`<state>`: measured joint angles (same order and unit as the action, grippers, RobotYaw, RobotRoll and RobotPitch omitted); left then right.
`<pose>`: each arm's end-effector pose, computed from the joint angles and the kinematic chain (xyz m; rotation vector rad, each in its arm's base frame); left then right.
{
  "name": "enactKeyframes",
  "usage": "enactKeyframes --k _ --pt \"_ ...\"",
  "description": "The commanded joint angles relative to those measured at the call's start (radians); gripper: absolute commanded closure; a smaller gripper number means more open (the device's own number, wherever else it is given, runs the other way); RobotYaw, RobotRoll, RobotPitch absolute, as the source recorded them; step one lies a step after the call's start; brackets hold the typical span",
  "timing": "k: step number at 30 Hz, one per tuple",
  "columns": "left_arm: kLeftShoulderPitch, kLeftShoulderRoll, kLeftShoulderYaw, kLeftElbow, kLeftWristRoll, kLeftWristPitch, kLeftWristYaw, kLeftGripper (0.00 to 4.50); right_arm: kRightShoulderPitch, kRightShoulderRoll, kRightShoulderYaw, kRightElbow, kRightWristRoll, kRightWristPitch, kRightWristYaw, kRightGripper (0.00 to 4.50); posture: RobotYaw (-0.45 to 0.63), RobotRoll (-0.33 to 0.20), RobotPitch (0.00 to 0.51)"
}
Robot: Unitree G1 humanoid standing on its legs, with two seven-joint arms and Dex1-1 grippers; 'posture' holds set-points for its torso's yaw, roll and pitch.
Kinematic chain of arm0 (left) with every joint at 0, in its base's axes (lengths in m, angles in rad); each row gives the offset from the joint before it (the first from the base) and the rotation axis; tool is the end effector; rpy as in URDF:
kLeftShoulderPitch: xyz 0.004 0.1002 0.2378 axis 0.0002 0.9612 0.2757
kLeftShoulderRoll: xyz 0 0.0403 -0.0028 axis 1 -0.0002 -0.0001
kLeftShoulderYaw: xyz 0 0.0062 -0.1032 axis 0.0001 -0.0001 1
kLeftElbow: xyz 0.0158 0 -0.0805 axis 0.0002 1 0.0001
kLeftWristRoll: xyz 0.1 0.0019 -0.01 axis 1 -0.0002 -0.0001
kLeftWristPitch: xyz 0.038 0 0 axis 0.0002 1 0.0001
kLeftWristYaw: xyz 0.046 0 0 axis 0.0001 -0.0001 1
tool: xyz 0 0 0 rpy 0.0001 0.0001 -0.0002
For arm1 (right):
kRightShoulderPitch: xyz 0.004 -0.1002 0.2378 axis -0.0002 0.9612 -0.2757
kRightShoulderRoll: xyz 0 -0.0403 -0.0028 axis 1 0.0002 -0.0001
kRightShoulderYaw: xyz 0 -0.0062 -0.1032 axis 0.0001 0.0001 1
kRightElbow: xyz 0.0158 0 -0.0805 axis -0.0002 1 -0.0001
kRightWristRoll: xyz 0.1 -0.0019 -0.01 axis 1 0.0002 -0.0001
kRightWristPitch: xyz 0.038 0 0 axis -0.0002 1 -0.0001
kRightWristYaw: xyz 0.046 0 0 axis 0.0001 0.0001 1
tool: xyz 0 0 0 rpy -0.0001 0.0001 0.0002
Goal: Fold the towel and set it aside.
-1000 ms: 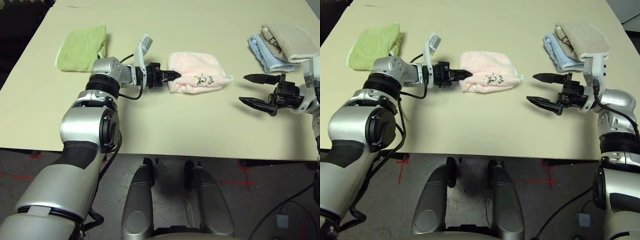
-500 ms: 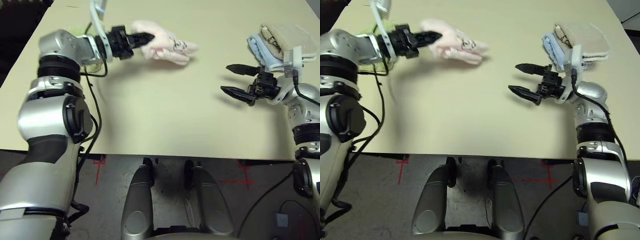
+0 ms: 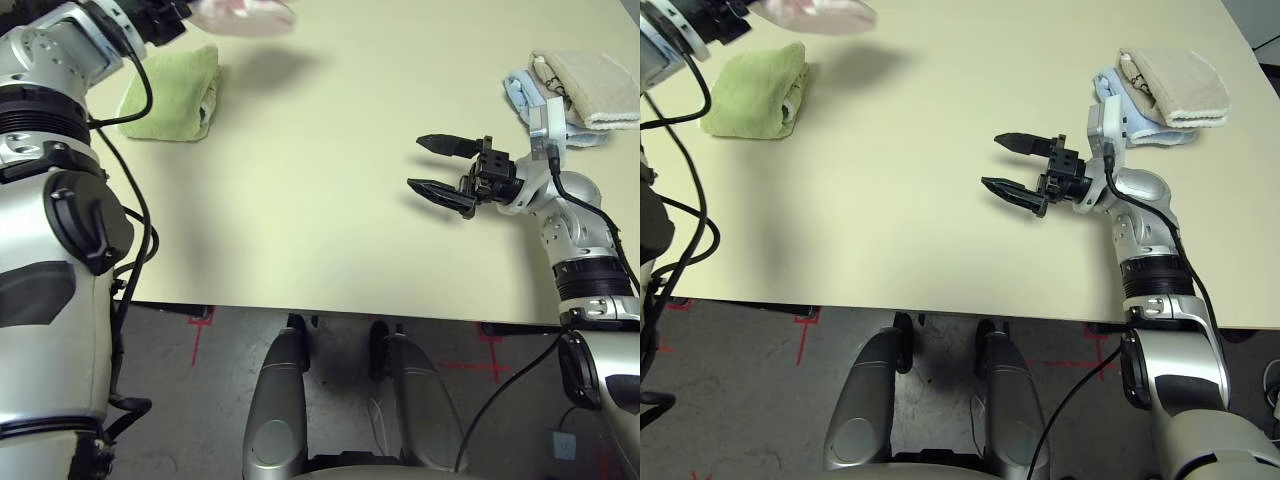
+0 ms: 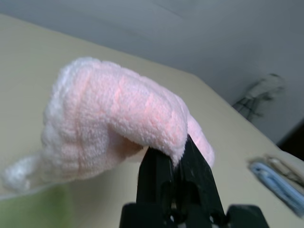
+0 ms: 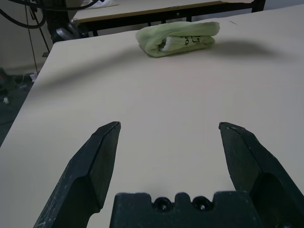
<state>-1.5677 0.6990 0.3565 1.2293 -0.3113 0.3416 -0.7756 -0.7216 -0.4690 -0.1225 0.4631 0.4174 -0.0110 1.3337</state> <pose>0.3403 0.2845 0.3425 -0.2601 -0.3122 -0.4906 0.3185 -0.2402 0.1811 -0.1811 -0.3108 1.2169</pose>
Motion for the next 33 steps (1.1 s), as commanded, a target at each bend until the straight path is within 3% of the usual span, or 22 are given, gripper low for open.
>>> enactKeyframes --k 1,17,28,33 --pt "0.024 0.031 0.021 0.028 0.014 -0.078 0.066 4.48 0.032 -0.023 -0.006 -0.046 0.015 0.02 -0.01 0.0 0.05 0.0 0.305" --pt "0.15 0.004 0.071 0.042 0.007 -0.173 0.167 4.48 0.035 -0.04 -0.003 -0.065 0.02 0.038 -0.026 0.0 0.04 0.0 0.312" --pt "0.197 0.003 0.083 -0.031 -0.04 0.002 0.106 4.48 0.032 -0.045 -0.003 -0.045 0.015 0.022 -0.022 0.0 0.05 0.0 0.313" --pt "0.255 0.057 0.117 -0.111 -0.079 0.133 0.158 4.48 0.034 -0.045 0.001 -0.042 0.013 0.016 -0.015 0.0 0.06 0.0 0.317"
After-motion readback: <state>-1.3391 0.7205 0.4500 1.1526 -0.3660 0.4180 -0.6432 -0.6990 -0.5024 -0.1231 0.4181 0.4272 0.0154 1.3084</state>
